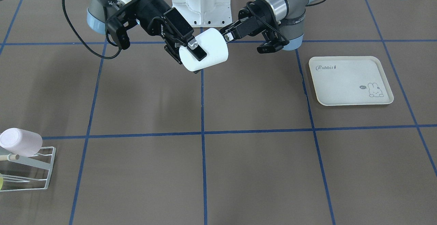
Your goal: Transfer IKEA cup to right arm and place on rack
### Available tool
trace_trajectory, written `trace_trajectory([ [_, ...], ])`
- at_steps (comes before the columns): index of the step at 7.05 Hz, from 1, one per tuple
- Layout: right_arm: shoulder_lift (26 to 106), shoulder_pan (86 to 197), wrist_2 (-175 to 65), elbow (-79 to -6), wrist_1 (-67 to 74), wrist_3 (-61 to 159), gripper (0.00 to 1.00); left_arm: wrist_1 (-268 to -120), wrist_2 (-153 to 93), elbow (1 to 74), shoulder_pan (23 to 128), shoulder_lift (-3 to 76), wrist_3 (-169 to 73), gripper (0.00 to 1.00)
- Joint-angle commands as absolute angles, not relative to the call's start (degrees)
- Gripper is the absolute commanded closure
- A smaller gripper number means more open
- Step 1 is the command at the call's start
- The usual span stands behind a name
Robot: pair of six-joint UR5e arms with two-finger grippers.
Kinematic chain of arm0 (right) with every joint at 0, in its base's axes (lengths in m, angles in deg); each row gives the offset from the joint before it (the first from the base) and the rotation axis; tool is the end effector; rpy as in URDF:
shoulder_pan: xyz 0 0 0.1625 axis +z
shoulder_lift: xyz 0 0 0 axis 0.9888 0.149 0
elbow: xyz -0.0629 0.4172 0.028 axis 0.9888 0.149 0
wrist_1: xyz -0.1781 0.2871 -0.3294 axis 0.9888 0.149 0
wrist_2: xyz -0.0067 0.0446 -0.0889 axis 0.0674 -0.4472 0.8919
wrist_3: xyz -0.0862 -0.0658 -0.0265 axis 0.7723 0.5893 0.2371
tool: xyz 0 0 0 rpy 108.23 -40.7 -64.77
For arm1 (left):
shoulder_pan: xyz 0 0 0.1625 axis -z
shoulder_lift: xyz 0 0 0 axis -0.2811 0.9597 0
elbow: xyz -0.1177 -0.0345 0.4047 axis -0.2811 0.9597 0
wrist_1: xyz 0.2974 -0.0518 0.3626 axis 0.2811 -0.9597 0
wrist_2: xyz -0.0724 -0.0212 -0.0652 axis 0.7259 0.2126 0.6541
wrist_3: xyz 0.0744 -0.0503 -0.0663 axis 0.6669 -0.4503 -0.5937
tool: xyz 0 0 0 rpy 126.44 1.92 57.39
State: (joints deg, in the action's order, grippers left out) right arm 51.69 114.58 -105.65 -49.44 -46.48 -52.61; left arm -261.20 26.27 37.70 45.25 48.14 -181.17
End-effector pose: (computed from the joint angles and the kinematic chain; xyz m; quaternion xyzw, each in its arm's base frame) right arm -0.4423 -0.4849 0.0668 0.1172 -0.7934 0.3953 0.4477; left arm 0.4757 -0.4418 0.1351 -0.1763 0.8705 -0.3772 0.2627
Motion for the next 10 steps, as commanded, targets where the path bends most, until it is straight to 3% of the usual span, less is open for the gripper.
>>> trace_trajectory([
  [1, 52.2, 116.1, -105.8, -49.3, -46.5, -52.7, 1.0, -261.2, 26.8, 38.7, 45.7, 47.9, -181.1, 0.0],
  [6, 61.6, 122.5, -106.0, -47.5, -44.8, -38.1, 1.0, -257.4, 31.5, 40.4, 49.9, 45.0, -169.0, 0.0],
  [10, 66.5, 132.9, -105.9, -47.5, -26.4, -17.3, 1.0, -254.8, 34.4, 45.2, 53.3, 35.6, -154.9, 0.0],
])
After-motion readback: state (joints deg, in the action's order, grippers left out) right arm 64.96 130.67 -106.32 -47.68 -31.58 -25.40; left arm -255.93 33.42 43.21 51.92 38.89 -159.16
